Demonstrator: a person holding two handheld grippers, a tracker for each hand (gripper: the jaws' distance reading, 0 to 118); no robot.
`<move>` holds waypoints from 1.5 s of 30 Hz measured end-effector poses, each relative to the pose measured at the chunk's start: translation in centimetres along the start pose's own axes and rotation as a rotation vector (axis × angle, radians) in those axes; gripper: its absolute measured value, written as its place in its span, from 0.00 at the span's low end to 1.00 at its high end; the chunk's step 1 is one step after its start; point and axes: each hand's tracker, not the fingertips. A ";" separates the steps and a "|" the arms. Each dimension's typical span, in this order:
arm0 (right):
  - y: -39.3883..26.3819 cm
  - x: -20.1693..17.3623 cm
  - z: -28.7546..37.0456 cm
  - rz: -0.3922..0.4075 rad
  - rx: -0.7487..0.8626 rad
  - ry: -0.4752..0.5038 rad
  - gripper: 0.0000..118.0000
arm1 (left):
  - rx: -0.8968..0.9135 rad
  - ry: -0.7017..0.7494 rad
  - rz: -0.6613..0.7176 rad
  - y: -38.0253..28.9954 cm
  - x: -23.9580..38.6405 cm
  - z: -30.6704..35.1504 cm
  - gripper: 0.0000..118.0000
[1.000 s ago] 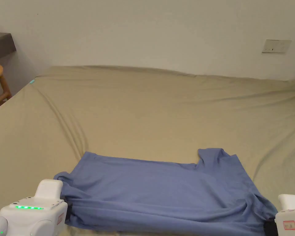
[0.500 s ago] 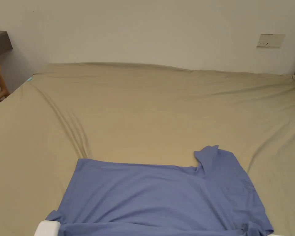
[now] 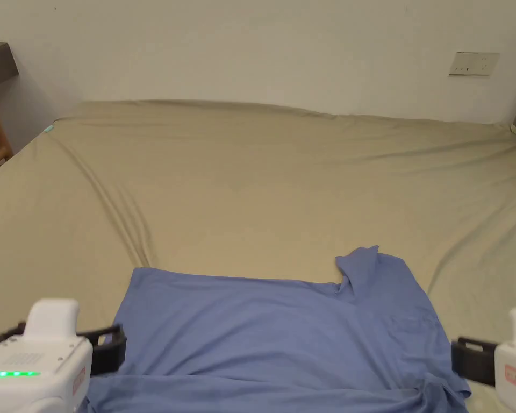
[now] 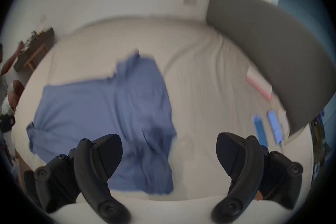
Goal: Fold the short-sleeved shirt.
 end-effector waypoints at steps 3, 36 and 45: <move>3.9 -2.0 4.5 0.067 0.222 0.013 0.93 | 0.201 -0.016 -0.012 4.9 2.0 3.9 0.90; 6.2 -10.2 0.0 0.257 0.367 0.070 0.00 | -0.231 -0.123 -0.027 -0.1 6.6 -13.8 0.04; 6.4 -9.0 -5.3 0.247 0.258 0.036 0.00 | -0.306 -0.019 -0.003 2.2 2.3 -30.1 0.99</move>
